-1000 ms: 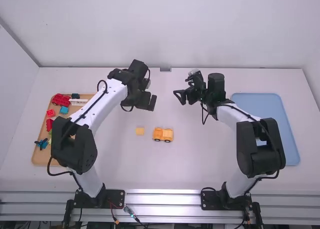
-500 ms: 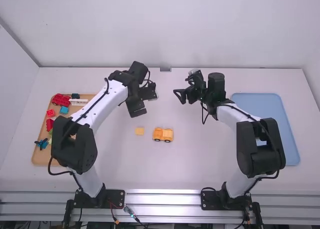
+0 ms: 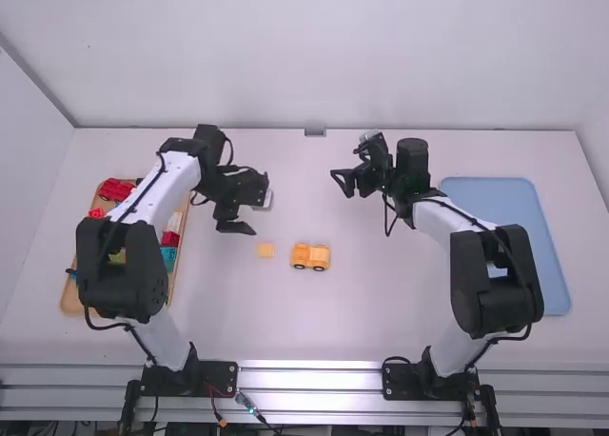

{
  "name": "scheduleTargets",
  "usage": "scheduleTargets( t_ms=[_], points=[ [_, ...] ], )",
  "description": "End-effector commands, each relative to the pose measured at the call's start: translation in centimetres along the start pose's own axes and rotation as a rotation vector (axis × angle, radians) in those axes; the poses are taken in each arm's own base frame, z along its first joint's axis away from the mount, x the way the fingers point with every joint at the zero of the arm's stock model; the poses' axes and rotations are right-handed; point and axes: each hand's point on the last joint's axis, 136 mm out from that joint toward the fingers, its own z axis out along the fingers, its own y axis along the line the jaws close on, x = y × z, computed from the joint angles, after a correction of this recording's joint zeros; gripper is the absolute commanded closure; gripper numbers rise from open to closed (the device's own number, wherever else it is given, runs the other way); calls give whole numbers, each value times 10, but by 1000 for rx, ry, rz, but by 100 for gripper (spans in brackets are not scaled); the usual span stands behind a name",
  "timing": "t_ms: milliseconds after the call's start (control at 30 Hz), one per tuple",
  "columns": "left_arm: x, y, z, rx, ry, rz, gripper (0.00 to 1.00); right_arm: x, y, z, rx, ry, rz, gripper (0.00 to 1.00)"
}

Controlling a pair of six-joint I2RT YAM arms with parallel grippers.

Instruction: Assemble lego blocks to make yellow taxi

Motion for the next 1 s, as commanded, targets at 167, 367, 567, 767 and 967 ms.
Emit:
scheduleTargets(
  t_ms=[167, 367, 567, 767, 967],
  points=[
    [-12, -13, 10, -117, -428, 32, 1, -12, -3, -1, 1, -21, -8, 1],
    [3, -34, 46, -122, -428, 50, 1, -7, -2, -1, -1, -2, 5, 1],
    [25, -47, 75, -110, -423, -39, 1, -5, 5, 2, -15, 8, 4, 1],
    [36, -49, 93, -66, -461, -98, 1, 0, 14, 6, -34, 29, -4, 1],
    [41, -43, 101, -46, -494, -133, 1, 2, 22, 9, -51, 37, -33, 1]
  ],
)
